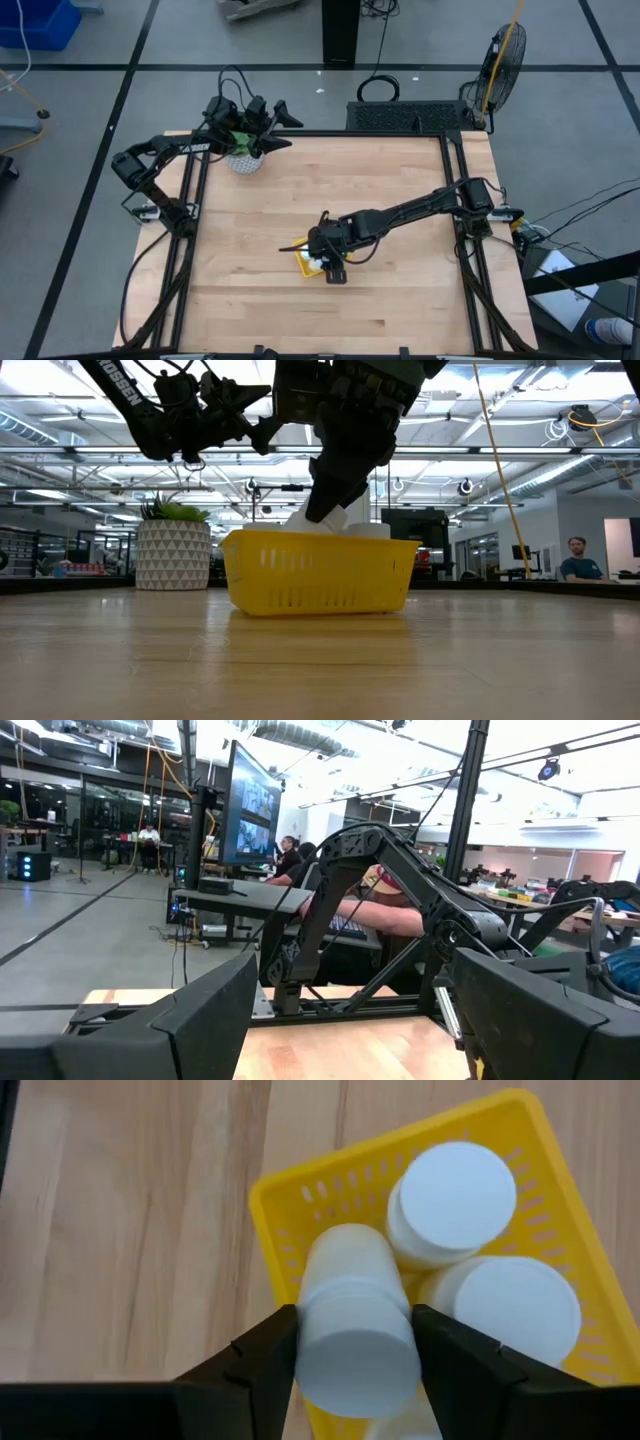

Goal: Pick and place pill bottles into a basket
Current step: Put the white medicine bottle into the yellow bin, then adjust the white medicine bottle in the yellow bin

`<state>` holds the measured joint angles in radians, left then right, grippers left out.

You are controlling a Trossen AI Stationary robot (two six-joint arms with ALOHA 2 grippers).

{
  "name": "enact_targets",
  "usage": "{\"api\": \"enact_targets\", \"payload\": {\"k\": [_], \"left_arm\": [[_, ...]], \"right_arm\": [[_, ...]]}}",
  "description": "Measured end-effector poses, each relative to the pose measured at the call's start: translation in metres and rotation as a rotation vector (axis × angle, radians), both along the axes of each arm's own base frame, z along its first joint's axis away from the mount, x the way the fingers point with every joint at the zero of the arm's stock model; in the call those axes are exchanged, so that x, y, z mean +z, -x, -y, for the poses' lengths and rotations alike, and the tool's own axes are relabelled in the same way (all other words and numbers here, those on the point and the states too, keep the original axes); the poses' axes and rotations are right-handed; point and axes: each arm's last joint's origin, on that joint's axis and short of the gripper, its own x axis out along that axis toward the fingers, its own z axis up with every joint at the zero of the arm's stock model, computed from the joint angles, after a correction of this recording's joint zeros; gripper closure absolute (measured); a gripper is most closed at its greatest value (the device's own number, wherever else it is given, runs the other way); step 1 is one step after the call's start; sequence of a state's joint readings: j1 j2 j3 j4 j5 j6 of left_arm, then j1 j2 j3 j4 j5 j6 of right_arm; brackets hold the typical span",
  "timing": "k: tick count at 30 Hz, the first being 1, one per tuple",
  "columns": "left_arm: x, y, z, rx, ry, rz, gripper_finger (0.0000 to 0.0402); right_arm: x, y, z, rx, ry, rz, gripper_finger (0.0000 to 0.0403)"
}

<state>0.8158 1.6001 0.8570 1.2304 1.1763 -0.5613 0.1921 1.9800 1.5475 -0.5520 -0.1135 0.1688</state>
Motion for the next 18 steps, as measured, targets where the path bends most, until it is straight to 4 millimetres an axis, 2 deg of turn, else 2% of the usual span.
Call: {"api": "enact_targets", "payload": {"k": [18], "left_arm": [[0.0, 0.0, 0.0, 0.001, -0.003, 0.001, 0.0062]], "right_arm": [[0.0002, -0.0001, -0.0007, 0.038, -0.005, 0.007, 0.0186]]}}
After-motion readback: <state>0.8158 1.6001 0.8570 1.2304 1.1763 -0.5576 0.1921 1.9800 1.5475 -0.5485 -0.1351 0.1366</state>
